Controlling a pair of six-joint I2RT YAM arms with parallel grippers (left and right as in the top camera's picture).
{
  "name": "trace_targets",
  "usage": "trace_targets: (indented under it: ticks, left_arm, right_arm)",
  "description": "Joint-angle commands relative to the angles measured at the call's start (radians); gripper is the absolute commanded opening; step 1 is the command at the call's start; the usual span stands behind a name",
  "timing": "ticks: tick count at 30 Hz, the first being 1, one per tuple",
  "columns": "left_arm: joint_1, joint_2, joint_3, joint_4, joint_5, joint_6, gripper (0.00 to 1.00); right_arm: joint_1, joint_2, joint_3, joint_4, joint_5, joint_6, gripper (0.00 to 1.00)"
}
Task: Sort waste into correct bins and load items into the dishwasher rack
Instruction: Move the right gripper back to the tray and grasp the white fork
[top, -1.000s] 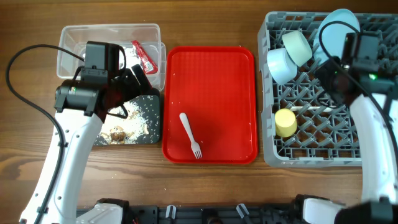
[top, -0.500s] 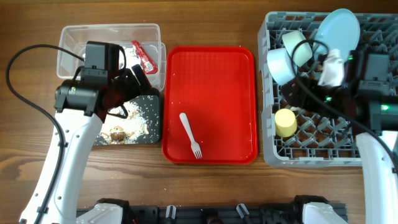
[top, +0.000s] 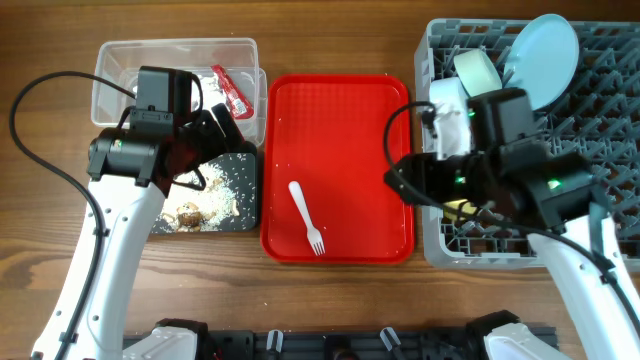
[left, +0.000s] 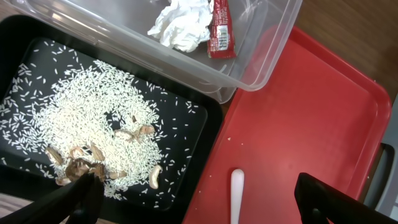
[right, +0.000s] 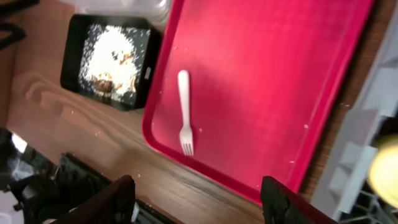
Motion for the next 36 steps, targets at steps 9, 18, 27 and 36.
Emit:
trace_targets:
  ticks: [9, 18, 27, 36]
  left_arm:
    - [0.008, -0.018, 0.014, -0.001, -0.017, 0.001, 1.00]
    - [0.008, -0.018, 0.014, -0.001, -0.017, 0.001, 1.00]
    - [0.008, -0.018, 0.014, -0.001, -0.017, 0.001, 1.00]
    - [0.008, -0.018, 0.014, -0.001, -0.017, 0.001, 1.00]
  right_arm:
    - [0.131, -0.004, 0.006, 0.024, 0.047, 0.095, 0.66]
    - [0.241, 0.023, 0.006, 0.029, 0.077, 0.166, 0.66]
    - [0.350, 0.074, 0.006, 0.062, 0.120, 0.206, 0.66]
    - [0.500, 0.183, 0.006, 0.122, 0.270, 0.296, 0.63]
